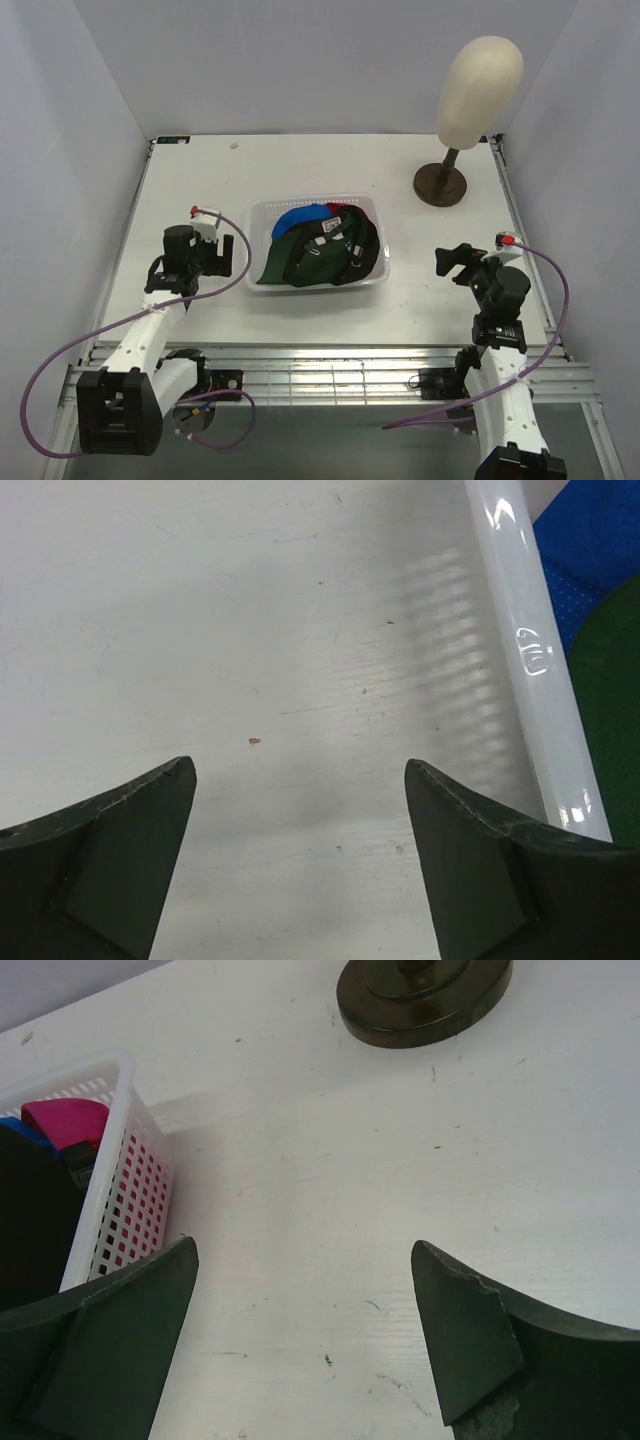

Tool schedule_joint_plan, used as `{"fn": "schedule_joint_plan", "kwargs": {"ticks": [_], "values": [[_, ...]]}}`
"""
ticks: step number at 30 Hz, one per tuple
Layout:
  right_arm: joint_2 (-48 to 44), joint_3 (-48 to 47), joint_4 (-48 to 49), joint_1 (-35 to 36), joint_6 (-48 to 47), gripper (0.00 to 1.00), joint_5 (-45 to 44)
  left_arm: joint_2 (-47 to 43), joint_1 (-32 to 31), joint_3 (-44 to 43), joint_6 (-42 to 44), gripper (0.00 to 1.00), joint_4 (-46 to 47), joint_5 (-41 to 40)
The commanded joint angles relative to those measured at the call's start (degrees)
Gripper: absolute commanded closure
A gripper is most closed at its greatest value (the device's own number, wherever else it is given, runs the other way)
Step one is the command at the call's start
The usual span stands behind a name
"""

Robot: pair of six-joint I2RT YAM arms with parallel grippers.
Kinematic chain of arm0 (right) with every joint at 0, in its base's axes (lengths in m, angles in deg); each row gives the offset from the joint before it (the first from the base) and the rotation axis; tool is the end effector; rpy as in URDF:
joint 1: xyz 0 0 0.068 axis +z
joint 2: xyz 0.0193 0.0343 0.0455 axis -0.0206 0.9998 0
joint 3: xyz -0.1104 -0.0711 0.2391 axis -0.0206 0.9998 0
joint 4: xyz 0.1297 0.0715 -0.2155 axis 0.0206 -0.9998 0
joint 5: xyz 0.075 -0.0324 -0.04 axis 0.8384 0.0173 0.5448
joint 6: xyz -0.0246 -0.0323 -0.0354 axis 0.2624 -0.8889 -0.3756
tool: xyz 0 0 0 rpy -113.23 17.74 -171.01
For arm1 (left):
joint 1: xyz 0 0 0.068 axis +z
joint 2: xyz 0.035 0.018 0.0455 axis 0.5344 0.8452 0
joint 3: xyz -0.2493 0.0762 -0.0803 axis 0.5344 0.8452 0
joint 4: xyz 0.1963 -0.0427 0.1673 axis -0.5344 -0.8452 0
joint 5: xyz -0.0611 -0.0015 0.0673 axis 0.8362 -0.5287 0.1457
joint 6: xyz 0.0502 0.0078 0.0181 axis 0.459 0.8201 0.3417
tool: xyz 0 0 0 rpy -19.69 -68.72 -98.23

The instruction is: Stack the hats

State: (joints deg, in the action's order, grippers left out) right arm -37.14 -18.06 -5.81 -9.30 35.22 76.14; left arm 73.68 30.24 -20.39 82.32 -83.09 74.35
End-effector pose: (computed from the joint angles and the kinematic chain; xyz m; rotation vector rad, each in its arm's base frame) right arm 0.1457 -0.0129 0.2070 0.2286 1.6954 0.3232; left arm 0.2052 -0.0103 0.2135 0.2526 2.2174 -0.0254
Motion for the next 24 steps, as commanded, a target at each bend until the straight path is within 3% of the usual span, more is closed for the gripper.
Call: {"fn": "schedule_joint_plan", "kwargs": {"ticks": [1,2,4,5,8,9,10,12,16,20,24], "values": [[0.77,-1.74,-0.22,0.30,-0.05,0.08,0.95,-0.07,0.31,-2.21,-2.29,0.04,0.57,-3.68],[1.03,-2.26,-0.57,0.30,0.13,0.08,1.22,-0.07,0.31,-3.26,-1.42,0.03,-2.31,-2.11],[2.08,-2.88,-1.80,0.30,0.22,0.07,3.23,0.11,0.48,-7.04,2.52,0.05,-6.45,8.67],[2.53,-4.01,-2.41,0.30,-0.04,0.06,4.03,1.07,0.48,-8.88,6.63,0.12,-11.34,12.80],[4.46,-6.56,-5.66,0.30,-0.92,0.00,7.81,3.62,0.48,-20.11,8.42,0.22,-21.18,24.07],[4.99,-8.57,-6.54,0.30,-1.01,0.02,8.68,5.45,0.22,-23.80,9.04,0.26,-24.02,27.23],[5.51,-9.46,-8.03,0.30,-1.19,0.07,10.69,6.51,-0.22,-31.06,9.74,0.27,-26.75,33.70],[7.01,-12.44,-9.18,0.30,-1.36,0.10,12.81,8.80,-2.66,-37.08,12.11,0.25,-33.70,38.40],[9.55,-17.37,-11.38,0.56,-0.75,0.13,18.08,13.02,-10.22,-45.36,9.58,0.23,-37.05,36.41],[10.88,-21.15,-12.26,1.17,-0.92,0.15,19.94,17.24,-18.49,-45.37,9.74,0.17,-37.59,32.18],[13.34,-25.63,-15.50,1.53,-2.77,0.16,20.64,20.41,-25.07,-46.25,9.83,0.07,-37.93,36.39]]}}
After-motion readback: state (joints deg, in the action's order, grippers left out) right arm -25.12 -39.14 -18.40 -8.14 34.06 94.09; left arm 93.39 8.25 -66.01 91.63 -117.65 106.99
